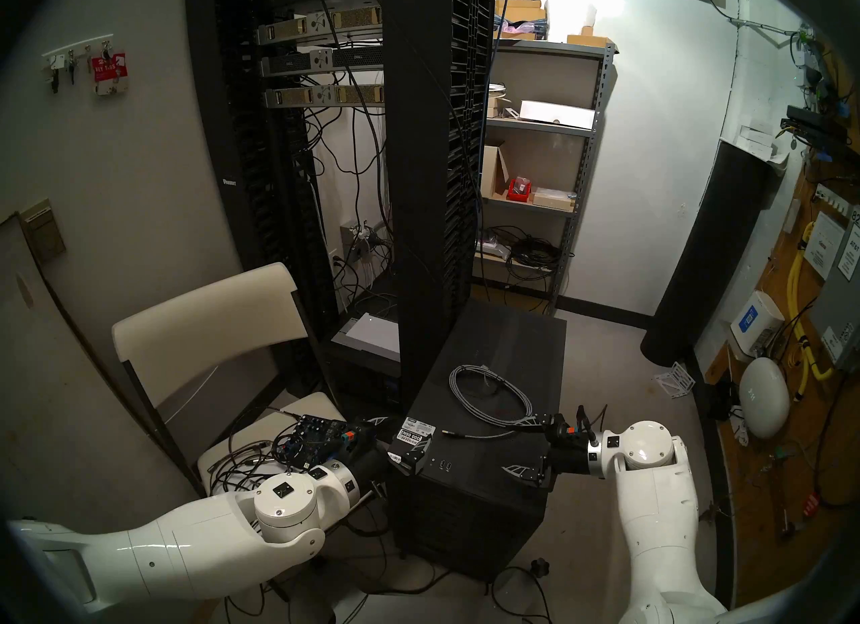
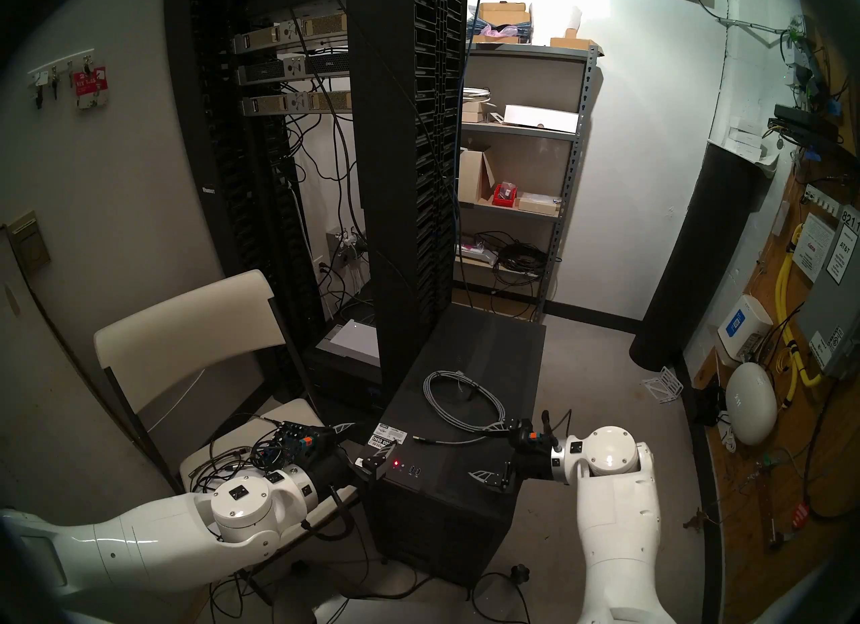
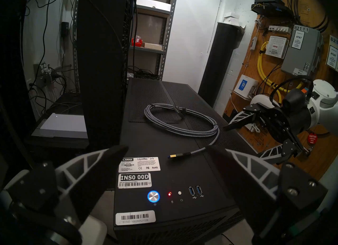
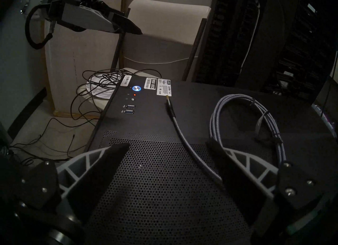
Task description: Insert the cable into the workstation's USB slot
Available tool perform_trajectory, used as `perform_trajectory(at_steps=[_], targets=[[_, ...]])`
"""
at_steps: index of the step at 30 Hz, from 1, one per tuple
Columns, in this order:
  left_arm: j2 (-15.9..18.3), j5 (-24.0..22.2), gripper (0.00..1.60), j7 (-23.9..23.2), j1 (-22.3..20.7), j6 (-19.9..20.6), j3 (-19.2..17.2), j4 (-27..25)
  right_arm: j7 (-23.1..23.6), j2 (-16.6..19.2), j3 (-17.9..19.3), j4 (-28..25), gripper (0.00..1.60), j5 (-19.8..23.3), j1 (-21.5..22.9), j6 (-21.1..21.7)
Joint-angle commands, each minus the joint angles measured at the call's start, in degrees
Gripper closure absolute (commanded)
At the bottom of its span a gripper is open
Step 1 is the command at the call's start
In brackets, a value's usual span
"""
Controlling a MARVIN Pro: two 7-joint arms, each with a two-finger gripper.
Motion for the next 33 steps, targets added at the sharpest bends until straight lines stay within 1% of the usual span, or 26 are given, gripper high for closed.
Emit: perform_trajectory(at_steps=[1, 8, 9, 10, 11, 12, 15, 16, 17, 19, 20, 21, 23, 24, 28, 31, 33], targets=[[0.0, -0.1, 0.00, 0.0, -0.2, -0.2, -0.3, -0.6, 0.7, 0.1, -1.8, 2.0, 0.00, 0.1, 5.8, 0.6], [0.0, -0.1, 0.00, 0.0, -0.2, -0.2, -0.3, -0.6, -0.7, 0.3, -3.5, 7.9, 0.00, -1.2, 9.8, -0.2], [0.0, -0.1, 0.00, 0.0, -0.2, -0.2, -0.3, -0.6, -0.8, 0.4, -3.8, 8.4, 0.03, -1.3, 10.2, -0.2], [0.0, -0.1, 0.00, 0.0, -0.2, -0.2, -0.3, -0.6, -0.9, 0.5, -4.0, 9.2, 0.00, -1.4, 10.8, -0.3], [0.0, -0.1, 0.00, 0.0, -0.2, -0.2, -0.3, -0.6, -1.1, 0.6, -4.6, 9.5, 0.03, -1.7, 11.1, -0.3], [0.0, -0.1, 0.00, 0.0, -0.2, -0.2, -0.3, -0.6, -1.1, 0.7, -4.8, 10.5, 0.12, -2.2, 11.8, -0.5], [0.0, -0.1, 0.00, 0.0, -0.3, -0.2, -0.3, -0.6, -1.4, 0.8, -6.3, 12.1, 0.24, -3.5, 13.2, -0.7], [0.0, -0.1, 0.00, 0.0, -0.3, -0.2, -0.3, -0.6, -1.5, 0.8, -6.5, 12.9, 0.33, -3.9, 13.8, -0.9], [0.0, -0.1, 0.00, 0.0, -0.3, -0.2, -0.3, -0.6, -1.6, 0.9, -7.0, 13.7, 0.33, -4.4, 14.3, -1.2], [0.0, -0.1, 0.00, 0.0, -0.3, -0.2, -0.3, -0.6, -1.8, 0.8, -7.5, 15.0, 0.40, -5.0, 15.1, -1.5], [0.0, -0.1, 0.00, 0.0, -0.3, -0.2, -0.3, -0.6, -1.7, 0.9, -7.8, 15.4, 0.41, -5.4, 15.5, -1.6], [0.0, -0.1, 0.00, 0.0, -0.3, -0.2, -0.3, -0.6, -1.9, 0.9, -8.3, 16.0, 0.35, -5.9, 15.8, -1.8], [0.0, -0.1, 0.00, 0.0, -0.2, -0.2, -0.3, -0.6, -2.0, 0.7, -8.7, 17.0, 0.30, -6.3, 16.4, -2.2], [0.0, -0.1, 0.00, 0.0, -0.2, -0.2, -0.3, -0.6, -2.2, 0.6, -8.8, 17.6, 0.25, -6.5, 16.7, -2.4], [0.0, -0.1, 0.00, 0.0, -0.2, -0.2, -0.3, -0.6, -2.7, 0.3, -9.5, 19.3, 0.42, -7.4, 17.7, -2.9], [0.1, -0.1, 0.00, 0.0, -0.2, -0.2, -0.3, -0.6, -3.3, 0.2, -10.2, 20.8, 0.41, -8.3, 18.6, -3.3], [0.1, -0.1, 0.00, 0.0, -0.2, -0.2, -0.3, -0.6, -3.4, 0.2, -10.6, 21.9, 0.53, -8.8, 19.1, -3.5]])
